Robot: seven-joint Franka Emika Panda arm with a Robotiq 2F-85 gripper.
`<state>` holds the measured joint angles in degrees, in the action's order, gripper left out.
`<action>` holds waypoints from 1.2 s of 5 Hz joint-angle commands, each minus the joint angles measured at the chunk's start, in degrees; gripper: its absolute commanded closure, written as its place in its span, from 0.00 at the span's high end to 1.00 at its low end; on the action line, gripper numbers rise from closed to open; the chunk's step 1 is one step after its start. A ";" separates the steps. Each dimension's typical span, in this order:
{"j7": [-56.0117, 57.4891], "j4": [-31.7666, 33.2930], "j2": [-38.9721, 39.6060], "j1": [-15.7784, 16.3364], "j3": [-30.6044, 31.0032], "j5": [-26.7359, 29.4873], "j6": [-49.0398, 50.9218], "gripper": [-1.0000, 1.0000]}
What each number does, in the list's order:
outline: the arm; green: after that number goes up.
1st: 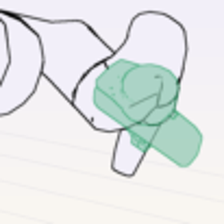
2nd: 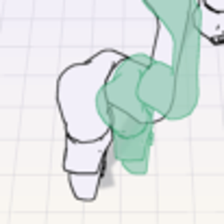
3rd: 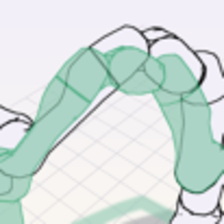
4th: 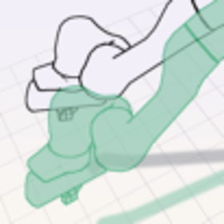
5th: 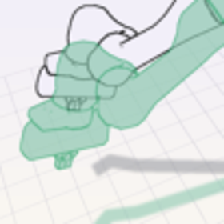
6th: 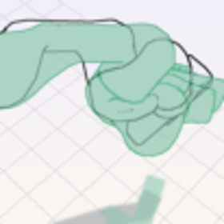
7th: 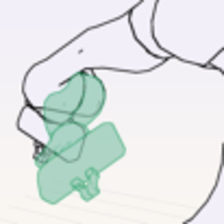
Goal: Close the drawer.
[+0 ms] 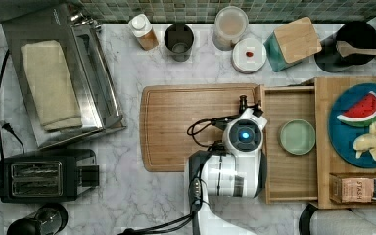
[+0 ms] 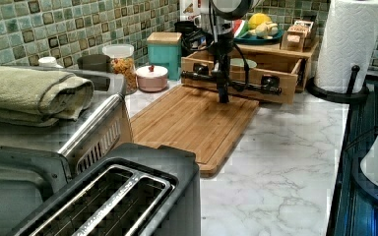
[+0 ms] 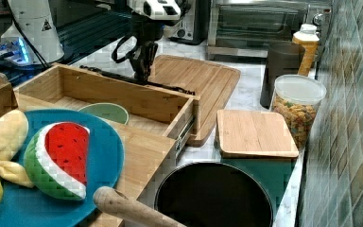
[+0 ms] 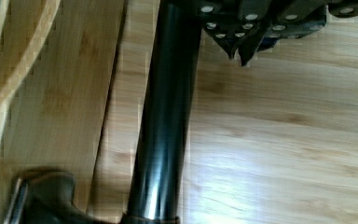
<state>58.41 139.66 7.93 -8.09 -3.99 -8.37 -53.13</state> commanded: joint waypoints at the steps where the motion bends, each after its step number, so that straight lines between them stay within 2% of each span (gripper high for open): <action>1: 19.01 -10.18 2.64 -11.08 -6.60 6.20 -5.30 0.00; 2: 23.82 -12.56 4.71 -14.08 -7.08 8.98 -8.12 0.00; 4: 26.04 -22.00 7.75 -14.71 -10.93 6.94 -1.20 0.00; 5: 26.47 -22.22 7.93 -15.39 -11.19 7.80 -3.88 0.00; 6: 24.85 -19.46 6.69 -15.84 -10.80 8.04 -9.96 0.00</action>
<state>81.47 128.36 15.74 -18.09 -10.11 -0.64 -56.15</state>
